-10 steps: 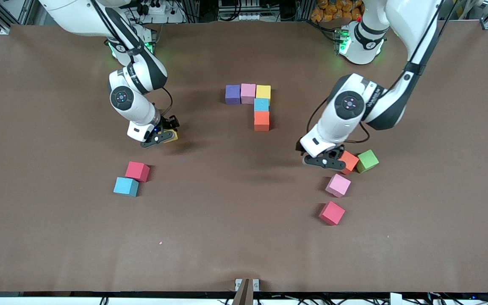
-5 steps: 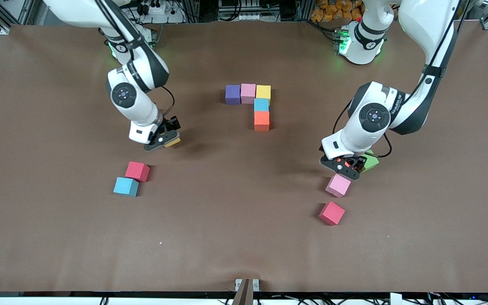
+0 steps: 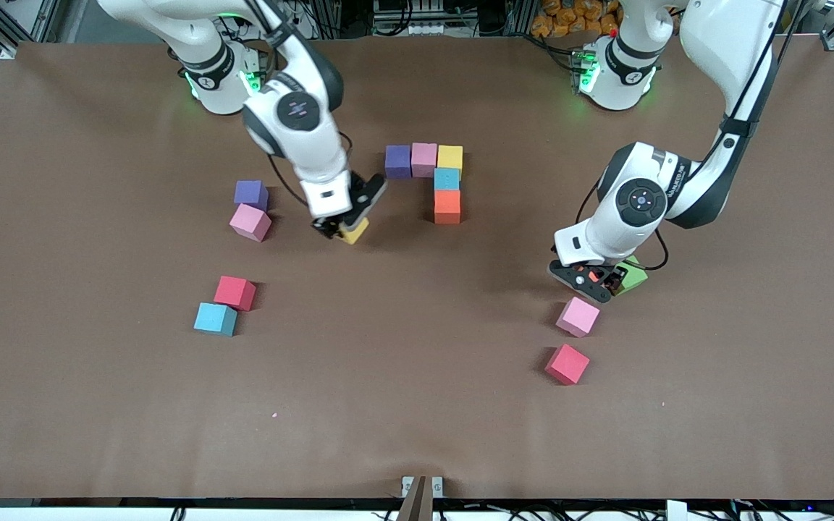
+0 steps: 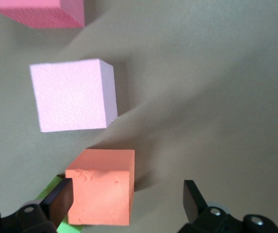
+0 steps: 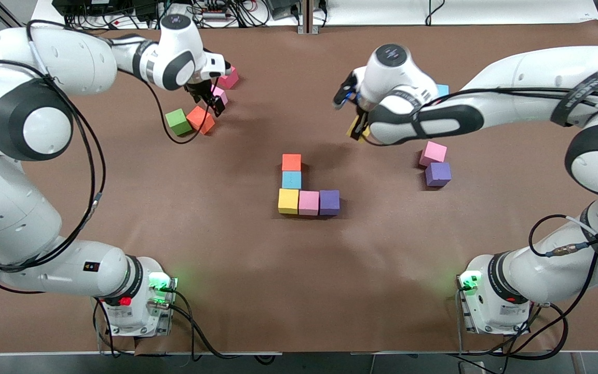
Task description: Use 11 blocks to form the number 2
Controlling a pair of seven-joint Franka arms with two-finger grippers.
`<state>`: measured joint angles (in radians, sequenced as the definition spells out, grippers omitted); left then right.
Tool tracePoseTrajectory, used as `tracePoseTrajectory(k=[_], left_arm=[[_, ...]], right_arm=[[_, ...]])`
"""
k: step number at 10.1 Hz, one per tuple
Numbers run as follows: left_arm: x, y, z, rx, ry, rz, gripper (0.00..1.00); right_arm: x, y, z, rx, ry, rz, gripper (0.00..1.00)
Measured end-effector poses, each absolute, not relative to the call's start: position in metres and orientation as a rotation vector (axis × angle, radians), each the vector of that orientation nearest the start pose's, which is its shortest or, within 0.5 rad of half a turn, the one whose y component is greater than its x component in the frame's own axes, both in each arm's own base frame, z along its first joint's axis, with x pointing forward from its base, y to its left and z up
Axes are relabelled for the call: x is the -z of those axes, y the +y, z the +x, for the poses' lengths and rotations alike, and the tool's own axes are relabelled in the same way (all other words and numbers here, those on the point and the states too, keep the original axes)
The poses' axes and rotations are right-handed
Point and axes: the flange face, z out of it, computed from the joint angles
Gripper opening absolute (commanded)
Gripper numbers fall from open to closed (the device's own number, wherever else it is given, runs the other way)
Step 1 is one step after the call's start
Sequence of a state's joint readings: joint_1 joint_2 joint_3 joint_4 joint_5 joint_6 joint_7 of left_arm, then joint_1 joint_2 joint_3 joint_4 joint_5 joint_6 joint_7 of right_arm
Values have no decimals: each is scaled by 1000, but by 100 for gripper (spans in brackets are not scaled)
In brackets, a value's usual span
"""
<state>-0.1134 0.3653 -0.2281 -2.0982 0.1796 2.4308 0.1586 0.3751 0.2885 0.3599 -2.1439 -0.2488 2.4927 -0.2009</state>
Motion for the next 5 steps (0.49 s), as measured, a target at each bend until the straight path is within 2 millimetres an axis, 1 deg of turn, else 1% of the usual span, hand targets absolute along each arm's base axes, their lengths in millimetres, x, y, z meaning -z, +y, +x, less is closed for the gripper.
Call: tracePoseTrajectory(k=[1, 2, 4, 5], left_arm=[[-238, -186, 544, -25, 952, -2956, 100], [-233, -179, 544, -26, 956, -2954, 100], [-233, -176, 545, -24, 965, -2949, 100], [-233, -176, 545, -25, 967, -2948, 100]], right_arm=[[-271, 408, 420, 152, -1768, -2641, 40], [-257, 432, 411, 142, -1835, -2590, 40], [-233, 483, 395, 147, -1944, -2513, 39], [-228, 503, 390, 163, -1995, -2470, 39]])
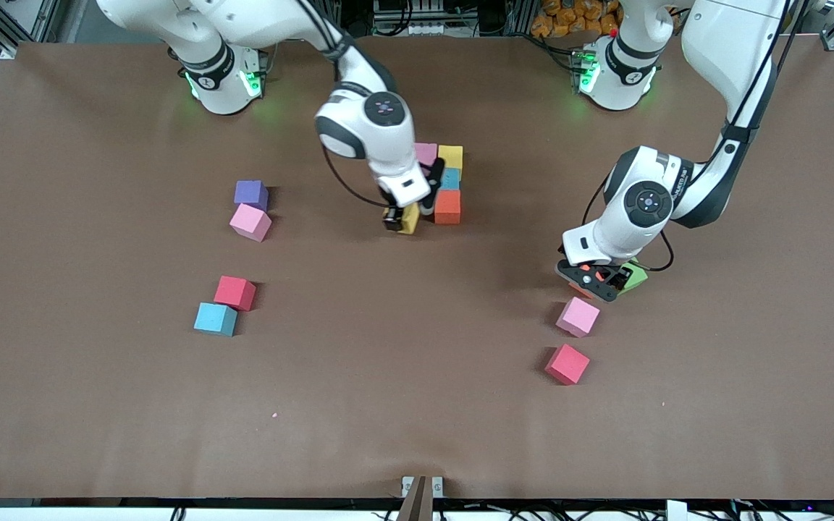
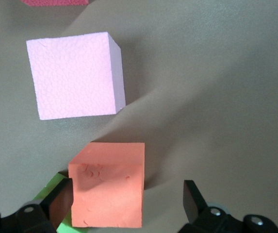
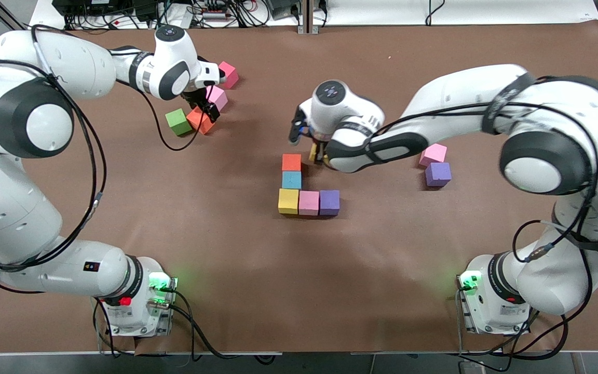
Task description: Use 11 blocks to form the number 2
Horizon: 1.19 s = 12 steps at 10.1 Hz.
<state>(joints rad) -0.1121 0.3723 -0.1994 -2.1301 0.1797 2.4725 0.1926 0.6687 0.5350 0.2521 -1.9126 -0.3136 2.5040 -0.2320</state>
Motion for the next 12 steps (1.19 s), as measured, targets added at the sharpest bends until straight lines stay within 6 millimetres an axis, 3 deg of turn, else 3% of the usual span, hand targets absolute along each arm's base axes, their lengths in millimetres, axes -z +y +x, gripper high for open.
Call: tracePoseTrajectory(k=[2, 5, 12], left_arm=[[-230, -169, 545, -6, 978, -2945, 100], [-224, -147, 548, 2, 1012, -2925, 100], [-215, -147, 546, -6, 1015, -2929, 100]], right_arm=[[-225, 514, 396, 174, -2076, -2401, 39], [-209, 503, 402, 119, -2108, -2394, 39], [-193, 506, 380, 51, -2140, -2355, 39]])
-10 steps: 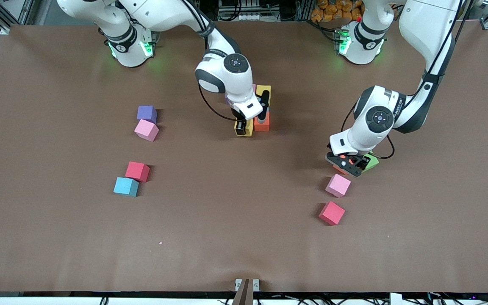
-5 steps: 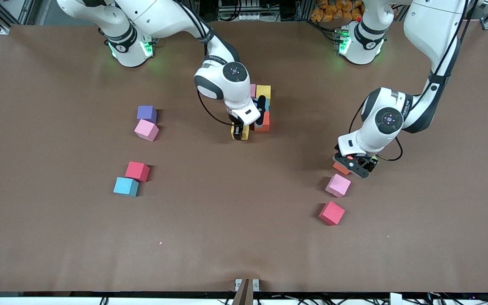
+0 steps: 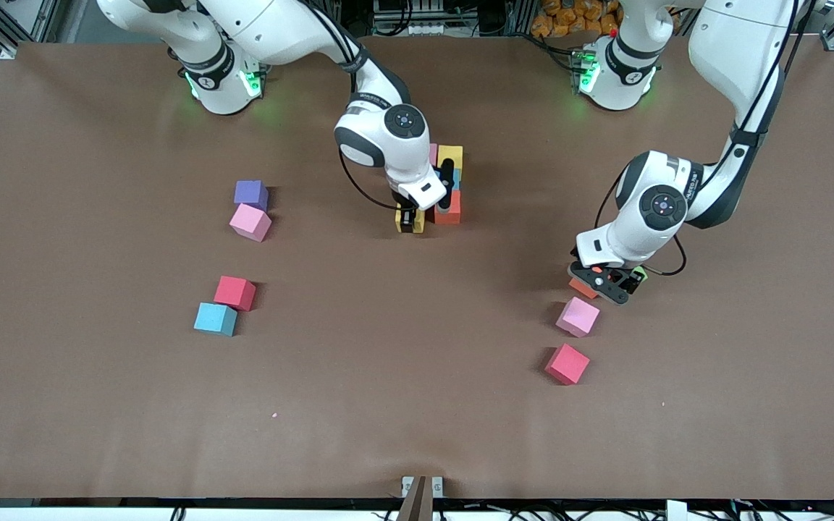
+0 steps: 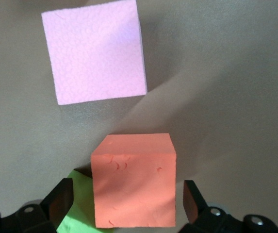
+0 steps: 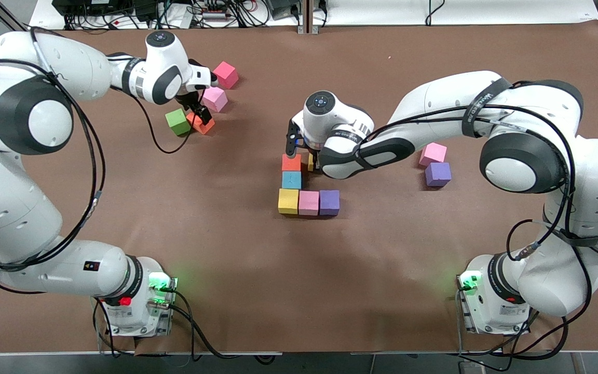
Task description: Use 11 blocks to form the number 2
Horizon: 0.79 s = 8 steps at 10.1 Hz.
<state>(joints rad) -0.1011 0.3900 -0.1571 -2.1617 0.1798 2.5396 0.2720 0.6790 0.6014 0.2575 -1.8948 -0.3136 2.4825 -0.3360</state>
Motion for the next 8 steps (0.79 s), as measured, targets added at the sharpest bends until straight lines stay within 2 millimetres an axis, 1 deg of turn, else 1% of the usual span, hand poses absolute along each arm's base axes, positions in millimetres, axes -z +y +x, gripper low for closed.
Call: tracePoseTrajectory(k=[3, 4, 6, 8], left_arm=[[-204, -148, 546, -4, 1020, -2935, 99], [-202, -148, 545, -4, 1020, -2936, 95], [-201, -150, 545, -3, 1025, -2935, 81], [-201, -153, 544, -2, 1034, -2933, 71]], right_arm=[[-193, 511, 371, 44, -2152, -2334, 39], [-193, 512, 369, 43, -2154, -2330, 39], [-193, 513, 367, 42, -2156, -2325, 39], [-193, 513, 367, 42, -2156, -2324, 39]])
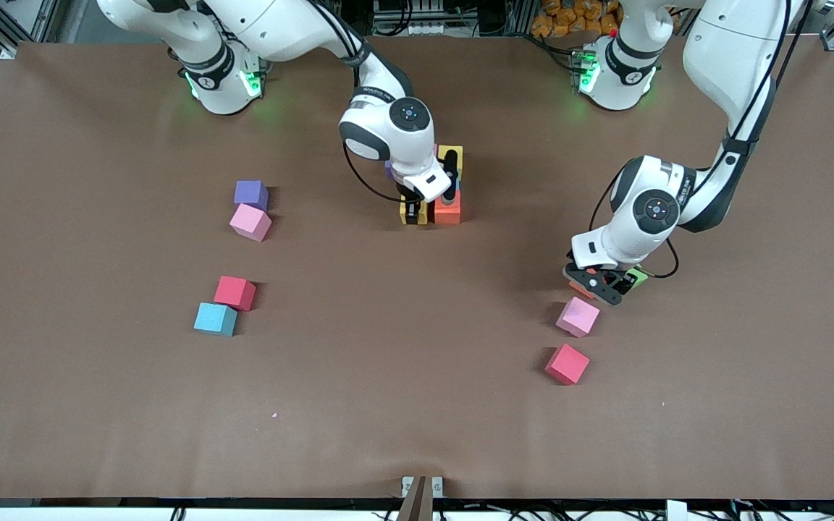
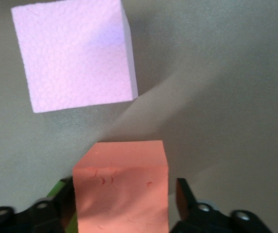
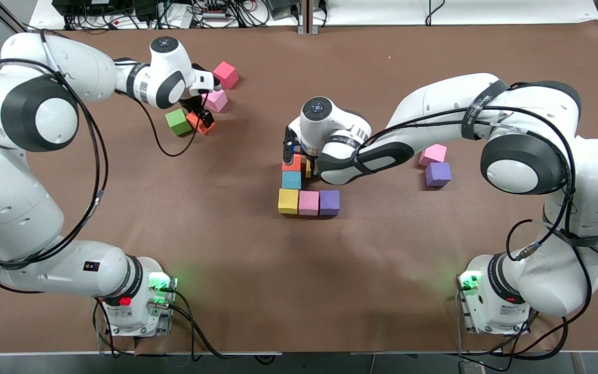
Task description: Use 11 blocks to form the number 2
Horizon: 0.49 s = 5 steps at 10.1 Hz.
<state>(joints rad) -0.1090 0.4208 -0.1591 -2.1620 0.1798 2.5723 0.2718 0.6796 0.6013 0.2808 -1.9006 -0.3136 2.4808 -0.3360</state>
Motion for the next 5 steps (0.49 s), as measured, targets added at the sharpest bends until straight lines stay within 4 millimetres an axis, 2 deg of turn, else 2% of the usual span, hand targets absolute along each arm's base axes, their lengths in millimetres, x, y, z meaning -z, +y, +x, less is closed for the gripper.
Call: tracePoseTrajectory(k=[5], left_arm=[[-201, -156, 544, 1, 1040, -2931, 65]], right_arm=[[-193, 514, 367, 44, -2156, -2323, 39]])
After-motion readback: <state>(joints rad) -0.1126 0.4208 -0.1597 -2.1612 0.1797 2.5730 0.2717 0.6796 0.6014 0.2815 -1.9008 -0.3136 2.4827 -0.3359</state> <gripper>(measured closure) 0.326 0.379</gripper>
